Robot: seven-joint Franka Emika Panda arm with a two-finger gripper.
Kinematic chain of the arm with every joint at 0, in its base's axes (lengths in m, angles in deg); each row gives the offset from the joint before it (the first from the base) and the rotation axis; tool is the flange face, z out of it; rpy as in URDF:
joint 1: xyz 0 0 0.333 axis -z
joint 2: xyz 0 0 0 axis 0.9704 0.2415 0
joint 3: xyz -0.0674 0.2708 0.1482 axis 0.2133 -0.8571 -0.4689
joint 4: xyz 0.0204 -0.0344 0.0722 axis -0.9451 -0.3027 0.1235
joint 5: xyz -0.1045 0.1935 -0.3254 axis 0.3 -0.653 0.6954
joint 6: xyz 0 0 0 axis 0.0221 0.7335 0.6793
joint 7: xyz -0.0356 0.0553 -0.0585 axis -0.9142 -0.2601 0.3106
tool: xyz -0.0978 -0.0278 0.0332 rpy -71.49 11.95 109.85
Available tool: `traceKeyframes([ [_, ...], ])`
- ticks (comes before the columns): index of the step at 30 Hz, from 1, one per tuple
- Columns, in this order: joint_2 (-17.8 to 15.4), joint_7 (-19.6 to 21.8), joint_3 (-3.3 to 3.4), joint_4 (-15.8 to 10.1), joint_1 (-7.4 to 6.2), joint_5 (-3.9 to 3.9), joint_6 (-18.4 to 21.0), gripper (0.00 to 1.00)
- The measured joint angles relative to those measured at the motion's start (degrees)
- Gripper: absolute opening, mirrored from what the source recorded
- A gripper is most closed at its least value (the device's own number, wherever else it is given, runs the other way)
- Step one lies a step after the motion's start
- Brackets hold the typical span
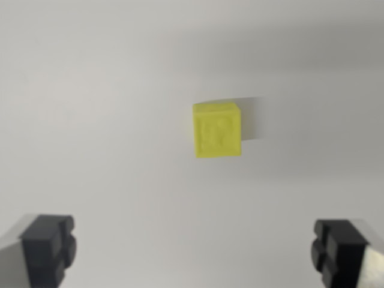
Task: Pick yellow cube
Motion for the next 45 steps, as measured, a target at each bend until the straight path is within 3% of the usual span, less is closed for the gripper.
traceKeyframes([
  [45, 7.6, -5.4, 0.00, -7.9, 1.40, -0.89, -15.6, 1.00],
])
